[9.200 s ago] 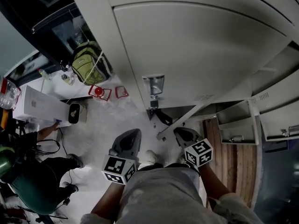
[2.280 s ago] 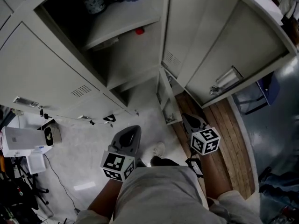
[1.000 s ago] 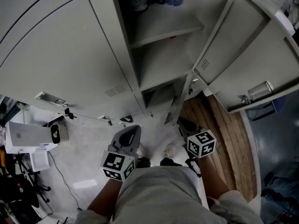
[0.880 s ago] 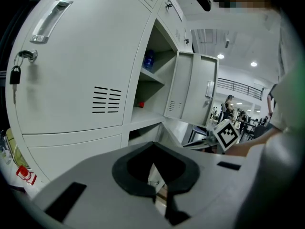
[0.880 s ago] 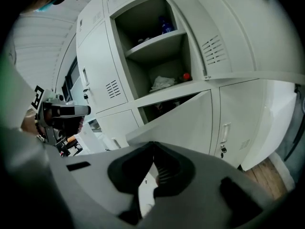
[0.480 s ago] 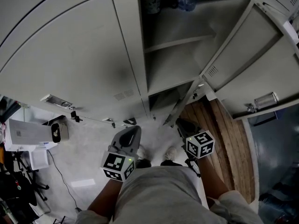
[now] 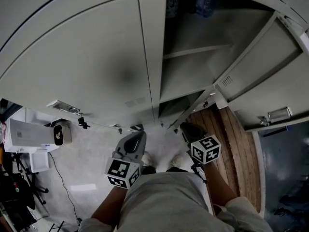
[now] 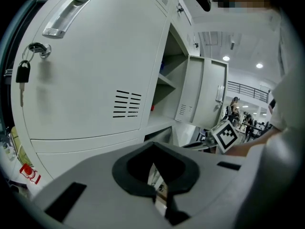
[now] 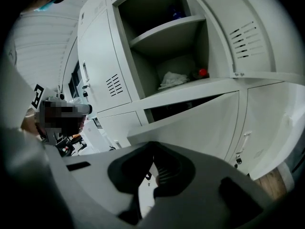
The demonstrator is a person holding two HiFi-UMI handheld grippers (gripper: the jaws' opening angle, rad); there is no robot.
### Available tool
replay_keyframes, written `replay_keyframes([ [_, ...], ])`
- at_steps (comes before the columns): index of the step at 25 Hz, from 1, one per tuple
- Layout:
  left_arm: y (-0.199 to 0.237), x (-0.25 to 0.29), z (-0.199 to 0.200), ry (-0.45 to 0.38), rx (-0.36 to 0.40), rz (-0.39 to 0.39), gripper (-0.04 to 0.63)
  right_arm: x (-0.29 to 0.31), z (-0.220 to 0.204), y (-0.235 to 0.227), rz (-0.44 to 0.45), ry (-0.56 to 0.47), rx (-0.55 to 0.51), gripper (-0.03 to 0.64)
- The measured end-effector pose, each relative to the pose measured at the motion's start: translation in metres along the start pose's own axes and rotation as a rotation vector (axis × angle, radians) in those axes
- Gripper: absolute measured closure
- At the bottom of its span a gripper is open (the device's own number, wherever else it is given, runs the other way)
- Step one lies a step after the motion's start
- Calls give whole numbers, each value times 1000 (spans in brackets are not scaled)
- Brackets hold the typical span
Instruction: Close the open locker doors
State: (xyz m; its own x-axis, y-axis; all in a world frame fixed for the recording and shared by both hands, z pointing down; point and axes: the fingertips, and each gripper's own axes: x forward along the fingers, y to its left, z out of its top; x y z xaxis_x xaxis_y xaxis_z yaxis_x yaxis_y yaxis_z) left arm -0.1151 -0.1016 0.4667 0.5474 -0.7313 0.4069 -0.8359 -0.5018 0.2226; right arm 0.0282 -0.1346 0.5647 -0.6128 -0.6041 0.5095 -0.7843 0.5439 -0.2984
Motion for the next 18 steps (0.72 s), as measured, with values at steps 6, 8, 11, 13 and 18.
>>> replay_keyframes([
  [6,8,0,3,-7,-9,20,581,12,7,2,22,5,-10,589],
  [8,11,0,3,-7,-14,28,581,17,9,3,29,5,-12,589],
  [11,16,0,3,-8,-19,40,581,23,13,3,39,6,-19,589],
  [13,19,0,3,-8,-23,48,581,27,16,3,47,8,-24,589],
  [18,27,0,5,-12,-33,70,581,38,22,3,62,10,-33,589],
])
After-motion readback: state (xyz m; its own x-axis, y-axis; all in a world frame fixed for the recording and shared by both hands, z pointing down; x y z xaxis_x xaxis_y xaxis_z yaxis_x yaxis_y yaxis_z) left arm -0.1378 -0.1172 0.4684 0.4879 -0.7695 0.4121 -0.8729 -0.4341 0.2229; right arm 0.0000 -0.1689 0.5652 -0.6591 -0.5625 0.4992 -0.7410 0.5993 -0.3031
